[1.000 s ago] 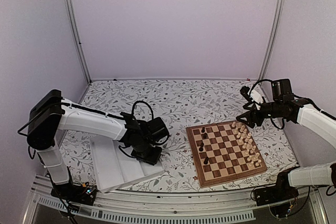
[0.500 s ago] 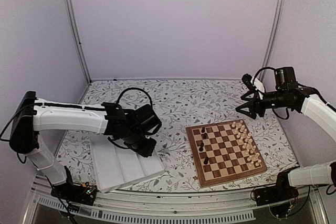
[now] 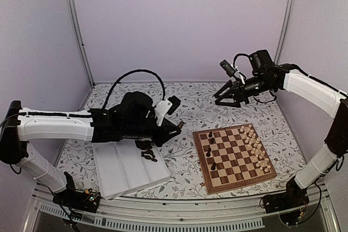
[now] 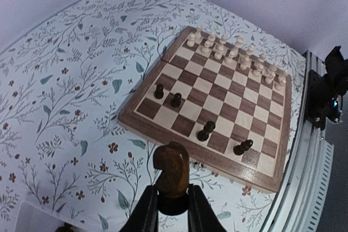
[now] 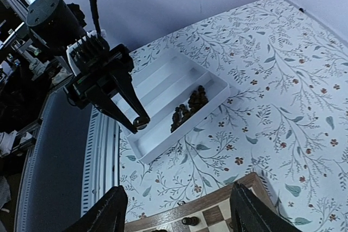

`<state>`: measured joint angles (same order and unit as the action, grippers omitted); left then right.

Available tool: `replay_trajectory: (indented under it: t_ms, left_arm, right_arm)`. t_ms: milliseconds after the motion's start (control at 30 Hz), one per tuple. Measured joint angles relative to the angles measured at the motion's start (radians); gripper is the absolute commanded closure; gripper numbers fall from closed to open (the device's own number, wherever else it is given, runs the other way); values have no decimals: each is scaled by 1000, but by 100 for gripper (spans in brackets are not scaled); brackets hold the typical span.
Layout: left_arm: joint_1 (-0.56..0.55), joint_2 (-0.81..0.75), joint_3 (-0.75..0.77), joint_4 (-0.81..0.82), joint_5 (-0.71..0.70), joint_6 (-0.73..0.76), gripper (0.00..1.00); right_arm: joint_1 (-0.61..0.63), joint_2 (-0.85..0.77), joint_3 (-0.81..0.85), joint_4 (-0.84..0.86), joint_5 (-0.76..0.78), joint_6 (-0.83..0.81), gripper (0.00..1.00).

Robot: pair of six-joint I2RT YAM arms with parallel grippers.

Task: Set up the chess pieces on the board
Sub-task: Place the chess piece on the chessboard.

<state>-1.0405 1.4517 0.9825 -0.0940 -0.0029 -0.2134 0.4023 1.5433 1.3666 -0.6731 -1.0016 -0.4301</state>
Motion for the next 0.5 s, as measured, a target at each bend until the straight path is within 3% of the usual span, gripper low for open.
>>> replay_trajectory:
  t_ms: [200, 500]
  left_arm:
    - [-11, 103, 58, 156, 5, 76, 83]
    - [-48, 154, 102, 216, -112, 136, 83]
  right_arm:
    - [105, 125, 57, -64, -68, 54, 32]
    - [182, 181, 101, -90, -66, 118, 34]
